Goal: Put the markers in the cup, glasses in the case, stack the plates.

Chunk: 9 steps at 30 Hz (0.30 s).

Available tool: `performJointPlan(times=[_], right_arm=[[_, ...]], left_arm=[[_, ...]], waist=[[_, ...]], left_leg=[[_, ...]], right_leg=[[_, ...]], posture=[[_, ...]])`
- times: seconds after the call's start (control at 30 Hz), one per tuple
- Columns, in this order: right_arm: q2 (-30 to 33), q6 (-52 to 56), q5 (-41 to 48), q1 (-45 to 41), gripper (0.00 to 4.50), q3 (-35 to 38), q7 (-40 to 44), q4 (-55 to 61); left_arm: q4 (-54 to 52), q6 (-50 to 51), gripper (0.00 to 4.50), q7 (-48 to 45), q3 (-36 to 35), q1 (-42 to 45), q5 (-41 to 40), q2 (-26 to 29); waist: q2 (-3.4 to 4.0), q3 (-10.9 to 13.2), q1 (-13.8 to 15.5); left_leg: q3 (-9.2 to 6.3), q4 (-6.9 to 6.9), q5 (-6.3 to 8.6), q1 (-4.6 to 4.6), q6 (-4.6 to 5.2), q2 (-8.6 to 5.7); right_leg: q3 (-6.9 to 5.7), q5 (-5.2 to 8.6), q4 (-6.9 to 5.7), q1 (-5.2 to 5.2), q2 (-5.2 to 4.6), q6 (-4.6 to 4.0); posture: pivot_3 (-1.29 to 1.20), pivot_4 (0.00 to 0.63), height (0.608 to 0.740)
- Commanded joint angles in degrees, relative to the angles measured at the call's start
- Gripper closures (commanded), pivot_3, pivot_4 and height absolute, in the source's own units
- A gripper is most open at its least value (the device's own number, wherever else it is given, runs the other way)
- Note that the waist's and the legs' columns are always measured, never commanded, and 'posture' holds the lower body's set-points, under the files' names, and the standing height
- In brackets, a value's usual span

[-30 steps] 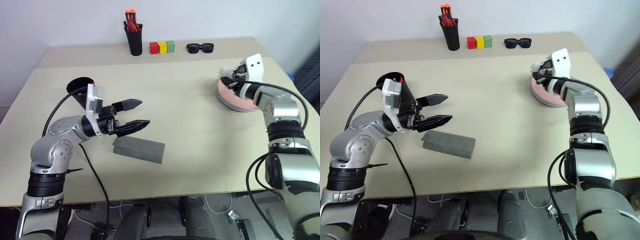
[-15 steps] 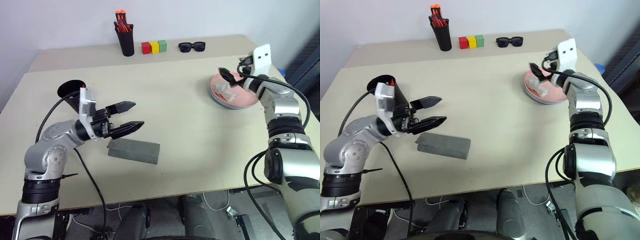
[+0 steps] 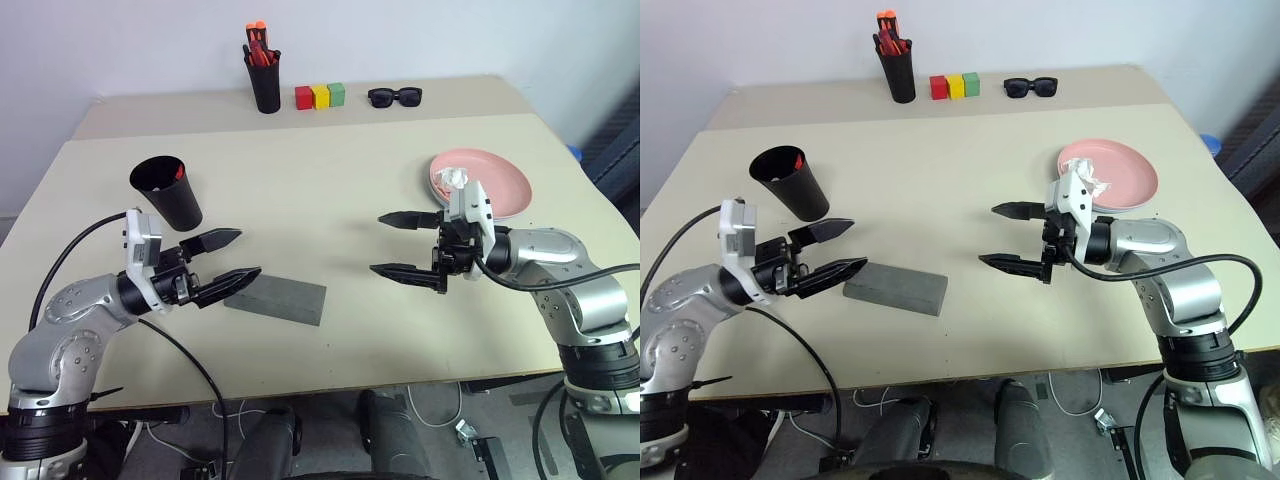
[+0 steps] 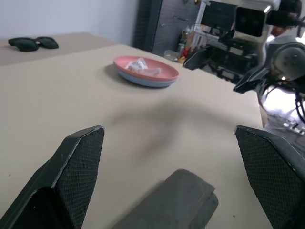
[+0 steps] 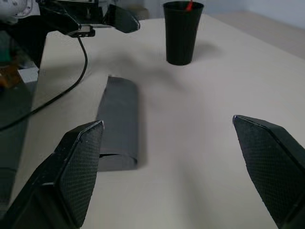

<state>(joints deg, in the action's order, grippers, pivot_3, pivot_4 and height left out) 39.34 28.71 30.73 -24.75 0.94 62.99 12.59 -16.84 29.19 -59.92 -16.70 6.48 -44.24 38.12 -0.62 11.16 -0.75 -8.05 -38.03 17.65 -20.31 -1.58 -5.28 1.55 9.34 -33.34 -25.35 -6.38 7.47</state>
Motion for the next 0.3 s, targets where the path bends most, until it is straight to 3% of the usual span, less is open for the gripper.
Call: performJointPlan(times=[0.03, 0.3], right_arm=[[1.72, 0.33, 0.76, 0.65, 0.07, 2.49, -1.08, 3.00], [6.92, 1.89, 0.43, -0.19, 0.07, 3.39, 0.19, 1.72]], left_arm=[[1.39, -1.92, 0.00, -1.71, -1.91, 0.15, 0.26, 1.71], [2.74, -6.19, 0.00, -0.05, -0.03, 0.64, 2.45, -1.32]], waist=[[0.00, 0.00, 0.06], [-0.01, 0.00, 0.22]], left_leg=[[0.01, -0.01, 0.00, -0.01, 0.00, 0.00], [0.04, -0.01, 0.00, -0.05, 0.00, -0.01]], right_leg=[[0.00, -0.01, 0.01, 0.00, 0.00, 0.00], [-0.01, -0.01, 0.09, 0.00, -0.04, -0.01]], posture=[[0.00, 0.150, 0.740], [0.00, 0.150, 0.740]])
